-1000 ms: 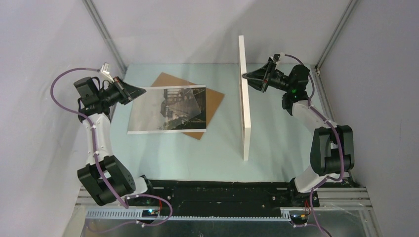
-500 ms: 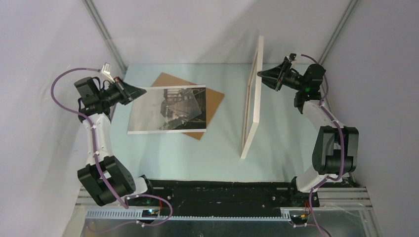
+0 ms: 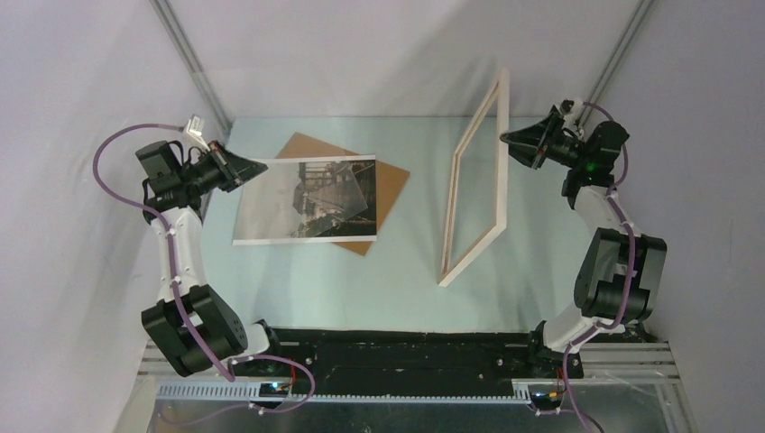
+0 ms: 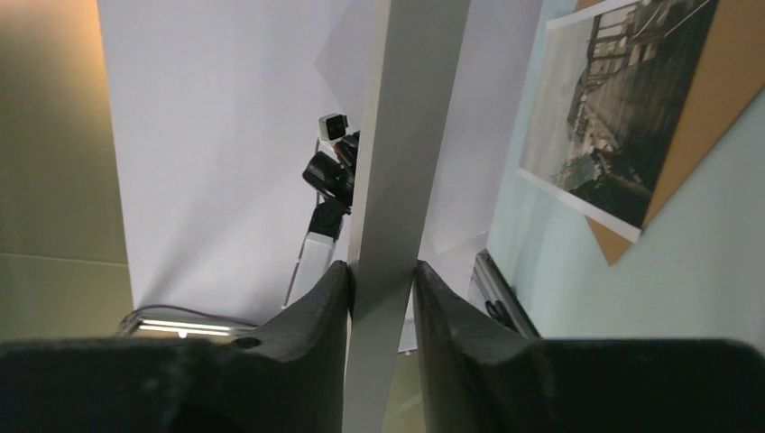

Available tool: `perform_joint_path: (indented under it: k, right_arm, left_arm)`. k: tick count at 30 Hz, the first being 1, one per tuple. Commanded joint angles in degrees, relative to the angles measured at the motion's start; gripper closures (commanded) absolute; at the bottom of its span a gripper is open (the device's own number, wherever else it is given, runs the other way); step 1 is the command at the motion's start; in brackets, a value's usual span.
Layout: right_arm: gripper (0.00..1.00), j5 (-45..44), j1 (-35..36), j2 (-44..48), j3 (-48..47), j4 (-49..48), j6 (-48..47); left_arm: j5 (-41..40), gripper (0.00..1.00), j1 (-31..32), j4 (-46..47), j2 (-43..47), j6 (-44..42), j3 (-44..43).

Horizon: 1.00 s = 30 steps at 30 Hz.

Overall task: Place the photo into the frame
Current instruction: Turn over the photo frame at the center of the board.

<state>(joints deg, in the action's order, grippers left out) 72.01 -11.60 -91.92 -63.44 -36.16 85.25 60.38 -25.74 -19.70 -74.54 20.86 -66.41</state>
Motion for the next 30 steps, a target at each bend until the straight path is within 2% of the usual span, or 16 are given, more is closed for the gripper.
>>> perform_joint_path:
  k: [1,4,7,16,20,24,26,28,29,30]
  right_arm:
    - [0.61,1.88,-2.63,-2.37,3.26,0.51,-7.47]
    - [0.5,2.79,-4.57,-2.69,3.83,0.48,-8.37]
    - [0.48,3.75,-5.79,-3.26,4.19,0.47,-9.29]
    - [0.48,5.69,-8.77,-6.41,5.26,0.73,-12.21]
    - [0.54,6.15,-9.05,-9.7,5.42,-1.55,-12.57]
    - [0.58,4.81,-10.11,-12.72,5.32,0.15,-17.46]
    - [0.6,3.86,-10.84,-14.02,4.14,5.5,-23.43]
    - [0.61,1.6,-11.53,-15.01,1.54,22.01,-33.99]
    - [0.61,0.61,-11.72,-15.5,-1.04,27.2,-42.82]
    - [0.61,-1.65,-11.8,-15.75,-2.24,35.66,-46.68]
  left_arm:
    - [1.86,1.0,0.33,1.5,2.64,-1.62,-0.82]
    - [1.78,1.0,0.42,1.48,2.66,-1.79,-0.72]
    - [1.63,1.0,0.42,1.49,2.7,-1.87,-0.52]
    - [1.21,1.0,0.63,1.49,2.69,-2.06,-0.85]
    - [1.27,1.0,0.77,1.43,2.51,-2.12,-0.94]
    - [1.0,1.0,0.77,1.51,2.99,-2.61,-0.63]
    - [0.79,1.0,0.82,1.49,3.13,-2.83,-0.44]
    - [0.53,1.0,0.9,1.44,3.21,-3.04,-0.12]
    - [0.44,1.0,1.01,1.39,3.19,-3.12,0.06]
    - [0.29,1.0,1.19,1.39,3.14,-3.29,0.23]
